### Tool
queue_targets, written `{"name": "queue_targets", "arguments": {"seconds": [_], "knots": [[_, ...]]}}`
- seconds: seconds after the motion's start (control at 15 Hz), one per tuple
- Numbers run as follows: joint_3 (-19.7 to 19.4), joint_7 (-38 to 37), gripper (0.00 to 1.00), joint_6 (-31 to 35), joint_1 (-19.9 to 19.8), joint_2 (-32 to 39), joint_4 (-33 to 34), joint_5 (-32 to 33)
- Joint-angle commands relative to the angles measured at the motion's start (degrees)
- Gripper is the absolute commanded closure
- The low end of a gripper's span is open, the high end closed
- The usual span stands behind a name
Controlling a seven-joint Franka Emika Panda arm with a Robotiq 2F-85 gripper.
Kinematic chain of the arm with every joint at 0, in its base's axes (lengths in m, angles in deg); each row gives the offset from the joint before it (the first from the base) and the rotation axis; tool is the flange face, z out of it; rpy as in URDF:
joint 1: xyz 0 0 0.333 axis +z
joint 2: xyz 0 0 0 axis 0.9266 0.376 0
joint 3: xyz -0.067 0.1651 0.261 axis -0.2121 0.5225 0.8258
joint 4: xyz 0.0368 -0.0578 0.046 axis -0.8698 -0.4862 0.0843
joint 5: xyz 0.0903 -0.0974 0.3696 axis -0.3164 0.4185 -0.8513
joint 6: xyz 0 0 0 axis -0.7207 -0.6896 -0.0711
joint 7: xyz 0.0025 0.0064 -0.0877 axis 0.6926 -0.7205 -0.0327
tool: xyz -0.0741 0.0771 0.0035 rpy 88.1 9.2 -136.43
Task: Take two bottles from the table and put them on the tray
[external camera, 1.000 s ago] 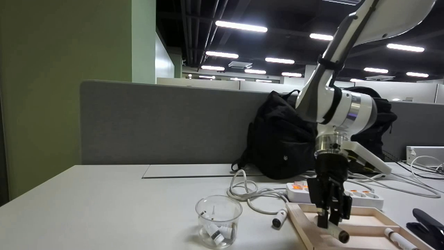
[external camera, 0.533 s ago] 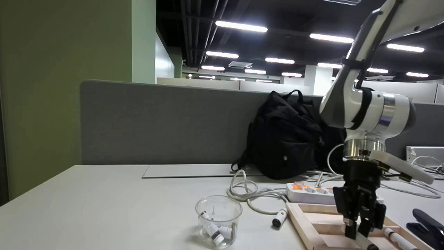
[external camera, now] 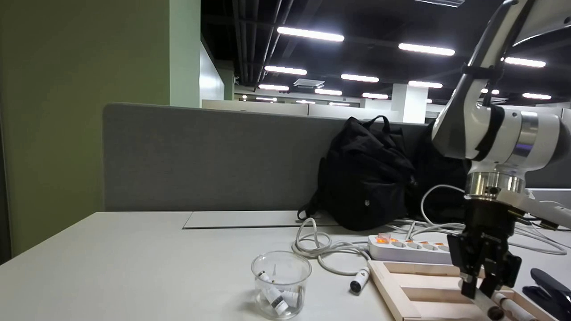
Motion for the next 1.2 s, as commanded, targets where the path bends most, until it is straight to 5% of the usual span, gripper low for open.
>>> {"name": "queue_targets", "arguments": {"seconds": [0.0, 1.13], "knots": [[-0.6, -1.5, 0.92, 2.4, -1.6, -2.0, -1.7, -0.6], [-0.4, -5.1, 0.92, 15.9, -5.5, -2.7, -6.7, 0.9]]}}
